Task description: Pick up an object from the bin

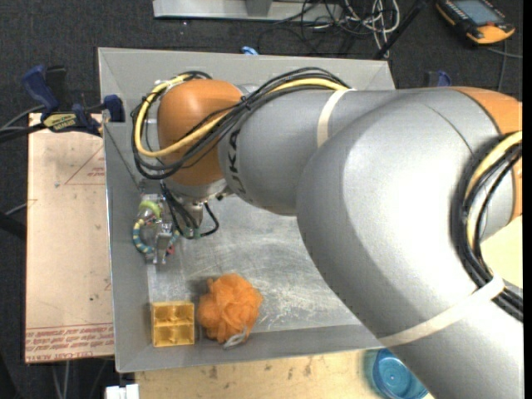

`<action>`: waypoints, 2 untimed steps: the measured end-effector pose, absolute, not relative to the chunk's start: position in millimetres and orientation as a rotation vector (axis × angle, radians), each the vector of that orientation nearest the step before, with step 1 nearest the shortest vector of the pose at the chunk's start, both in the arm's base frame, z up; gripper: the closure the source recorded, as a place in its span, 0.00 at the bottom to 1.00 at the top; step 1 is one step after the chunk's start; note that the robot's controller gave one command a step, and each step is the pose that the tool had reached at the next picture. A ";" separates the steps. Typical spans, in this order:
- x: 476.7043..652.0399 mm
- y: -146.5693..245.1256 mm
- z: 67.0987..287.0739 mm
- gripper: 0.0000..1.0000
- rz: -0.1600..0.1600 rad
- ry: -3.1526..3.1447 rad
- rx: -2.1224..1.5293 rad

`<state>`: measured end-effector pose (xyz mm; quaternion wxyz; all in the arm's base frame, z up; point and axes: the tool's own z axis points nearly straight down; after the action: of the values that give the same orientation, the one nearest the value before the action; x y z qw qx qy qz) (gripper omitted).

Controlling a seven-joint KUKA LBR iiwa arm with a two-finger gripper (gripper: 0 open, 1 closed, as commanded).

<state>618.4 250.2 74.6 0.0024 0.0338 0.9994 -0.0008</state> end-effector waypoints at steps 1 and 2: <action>618.4 250.2 74.6 1.00 -0.003 3.135 0.106; 618.4 250.2 74.6 1.00 -0.002 3.135 0.106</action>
Offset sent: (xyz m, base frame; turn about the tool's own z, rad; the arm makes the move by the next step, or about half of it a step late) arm 0.0000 0.0000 0.0000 0.0000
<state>618.4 250.2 74.6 0.0024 0.0339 0.9994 -0.0008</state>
